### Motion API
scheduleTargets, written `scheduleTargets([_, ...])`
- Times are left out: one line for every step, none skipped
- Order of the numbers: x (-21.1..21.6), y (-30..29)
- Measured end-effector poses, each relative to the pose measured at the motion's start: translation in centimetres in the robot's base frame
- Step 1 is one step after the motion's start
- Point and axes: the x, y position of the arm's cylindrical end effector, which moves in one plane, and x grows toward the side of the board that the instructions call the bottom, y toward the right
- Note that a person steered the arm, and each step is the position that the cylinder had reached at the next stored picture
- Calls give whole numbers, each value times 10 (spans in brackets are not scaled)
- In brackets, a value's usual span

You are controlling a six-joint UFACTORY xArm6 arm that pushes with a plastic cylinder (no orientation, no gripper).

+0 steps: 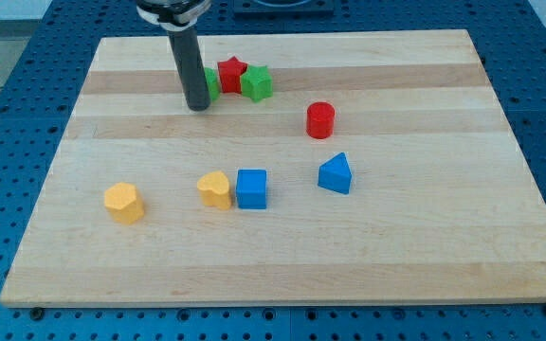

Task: Move the green circle down to the green star

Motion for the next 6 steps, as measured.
scheduleTargets([0, 2])
scheduleTargets([-13, -28])
scheduleTargets([-42, -55])
scheduleTargets([-49, -18])
scheduleTargets([-45, -6])
scheduleTargets([-49, -28])
